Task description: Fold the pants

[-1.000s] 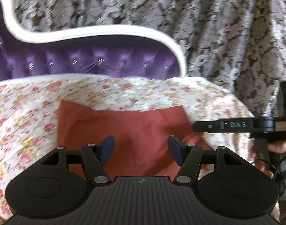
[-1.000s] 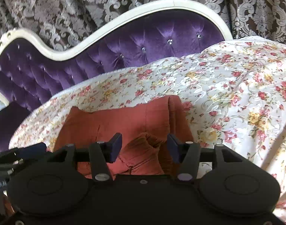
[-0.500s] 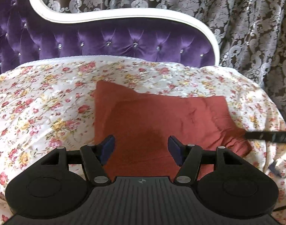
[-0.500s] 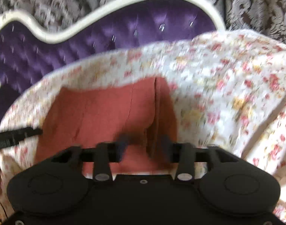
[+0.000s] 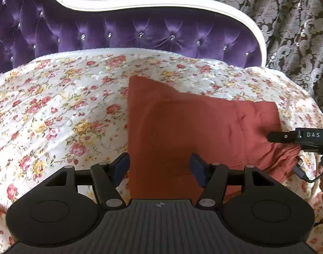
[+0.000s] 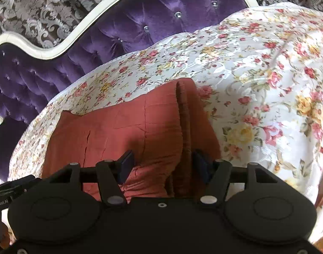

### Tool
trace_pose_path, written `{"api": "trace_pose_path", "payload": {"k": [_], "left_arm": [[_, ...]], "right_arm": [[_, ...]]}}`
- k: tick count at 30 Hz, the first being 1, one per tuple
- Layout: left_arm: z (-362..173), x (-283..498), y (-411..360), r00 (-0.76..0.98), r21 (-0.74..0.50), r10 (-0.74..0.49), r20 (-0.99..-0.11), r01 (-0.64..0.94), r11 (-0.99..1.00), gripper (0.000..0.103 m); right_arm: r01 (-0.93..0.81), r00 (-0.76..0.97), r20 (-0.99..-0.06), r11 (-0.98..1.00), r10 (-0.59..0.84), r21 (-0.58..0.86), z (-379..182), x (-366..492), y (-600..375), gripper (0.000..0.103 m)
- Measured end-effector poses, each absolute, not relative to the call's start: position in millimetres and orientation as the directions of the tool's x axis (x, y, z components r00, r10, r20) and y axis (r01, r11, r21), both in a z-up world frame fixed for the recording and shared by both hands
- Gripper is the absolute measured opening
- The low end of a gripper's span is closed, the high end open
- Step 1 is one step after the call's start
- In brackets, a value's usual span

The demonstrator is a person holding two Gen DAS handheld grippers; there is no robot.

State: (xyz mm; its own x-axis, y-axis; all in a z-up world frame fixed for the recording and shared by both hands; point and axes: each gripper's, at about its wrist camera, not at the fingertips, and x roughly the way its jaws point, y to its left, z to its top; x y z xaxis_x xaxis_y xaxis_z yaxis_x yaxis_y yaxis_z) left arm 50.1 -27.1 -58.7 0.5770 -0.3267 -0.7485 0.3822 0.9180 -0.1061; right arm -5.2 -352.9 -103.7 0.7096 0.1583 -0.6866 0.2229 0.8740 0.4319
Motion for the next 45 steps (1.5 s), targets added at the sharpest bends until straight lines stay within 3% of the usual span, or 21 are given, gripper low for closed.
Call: {"api": "trace_pose_path", "payload": {"k": [2, 5, 8, 10, 13, 17, 25, 45], "left_arm": [[-59, 53, -26, 0.575, -0.109, -0.323, -0.752, 0.375, 0.921, 0.06], [-58, 58, -27, 0.582, -0.102, -0.313, -0.751, 0.366, 0.925, 0.06], [-58, 66, -31, 0.589, -0.095, -0.303, -0.749, 0.357, 0.929, 0.06], [-61, 72, -37, 0.583, -0.097, -0.3, -0.755, 0.353, 0.931, 0.06], [-73, 82, -47, 0.55, -0.105, -0.301, -0.779, 0.36, 0.927, 0.06], [-90, 89, -53, 0.523, -0.078, -0.269, -0.809, 0.357, 0.931, 0.061], [-90, 94, -52, 0.518, -0.071, -0.255, -0.816, 0.348, 0.935, 0.064], [-93, 84, -57, 0.566, -0.011, -0.214, -0.796, 0.34, 0.94, 0.068]], "right_arm": [[0.183, 0.707, -0.688, 0.898, 0.163, 0.401, -98, -3, -347, 0.029], [0.069, 0.779, -0.618, 0.964, 0.109, 0.257, -66, -10, -327, 0.021], [0.064, 0.823, -0.568, 0.996, -0.013, 0.07, -46, -15, -314, 0.022], [0.078, 0.78, -0.625, 0.989, 0.018, 0.126, -61, -4, -327, 0.022], [0.127, 0.724, -0.689, 0.975, 0.034, 0.181, -92, 5, -343, 0.035], [0.166, 0.727, -0.683, 0.949, 0.067, 0.269, -95, -1, -355, 0.036], [0.202, 0.725, -0.685, 0.927, 0.075, 0.315, -101, 0, -359, 0.037], [0.237, 0.719, -0.694, 0.951, -0.036, 0.197, -81, -12, -349, 0.044]]}}
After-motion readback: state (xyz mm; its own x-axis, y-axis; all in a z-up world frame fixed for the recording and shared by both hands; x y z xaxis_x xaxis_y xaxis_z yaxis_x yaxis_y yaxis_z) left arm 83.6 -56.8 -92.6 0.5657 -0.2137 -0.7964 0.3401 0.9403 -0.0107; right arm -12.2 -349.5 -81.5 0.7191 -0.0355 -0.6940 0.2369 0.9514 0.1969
